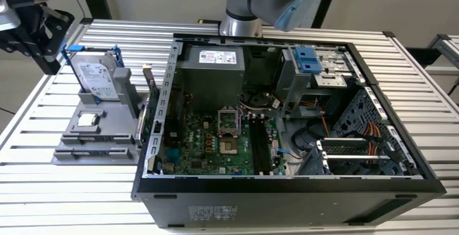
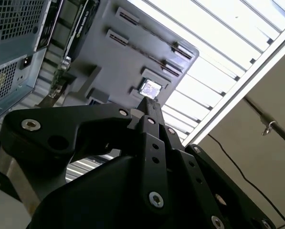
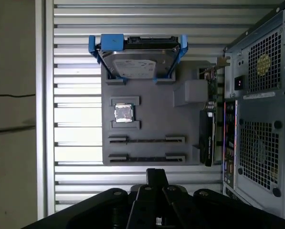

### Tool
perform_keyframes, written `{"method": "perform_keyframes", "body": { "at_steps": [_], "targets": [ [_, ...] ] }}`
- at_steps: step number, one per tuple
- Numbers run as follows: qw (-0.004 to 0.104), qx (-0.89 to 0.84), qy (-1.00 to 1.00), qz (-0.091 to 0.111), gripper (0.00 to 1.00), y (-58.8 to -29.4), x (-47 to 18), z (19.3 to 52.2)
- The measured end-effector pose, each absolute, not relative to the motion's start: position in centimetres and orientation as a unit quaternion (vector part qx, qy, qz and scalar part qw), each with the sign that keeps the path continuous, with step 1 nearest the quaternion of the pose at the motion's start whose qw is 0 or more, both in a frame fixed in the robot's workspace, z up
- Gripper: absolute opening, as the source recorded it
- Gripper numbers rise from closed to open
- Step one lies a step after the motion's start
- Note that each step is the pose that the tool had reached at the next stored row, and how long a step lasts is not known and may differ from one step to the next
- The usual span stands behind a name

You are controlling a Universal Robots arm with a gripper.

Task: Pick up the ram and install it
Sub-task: 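Pick up the ram and move it above insertion slot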

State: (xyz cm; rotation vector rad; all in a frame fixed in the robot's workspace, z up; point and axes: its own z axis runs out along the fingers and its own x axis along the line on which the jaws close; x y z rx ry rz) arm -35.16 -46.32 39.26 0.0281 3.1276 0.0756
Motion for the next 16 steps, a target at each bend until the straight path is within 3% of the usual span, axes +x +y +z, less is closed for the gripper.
{"method": "perform_keyframes", "body": {
  "at_steps": [16],
  "targets": [
    [0.006, 0.004, 1.0, 0.024, 0.0, -47.41, -35.16, 39.26]
  ]
}}
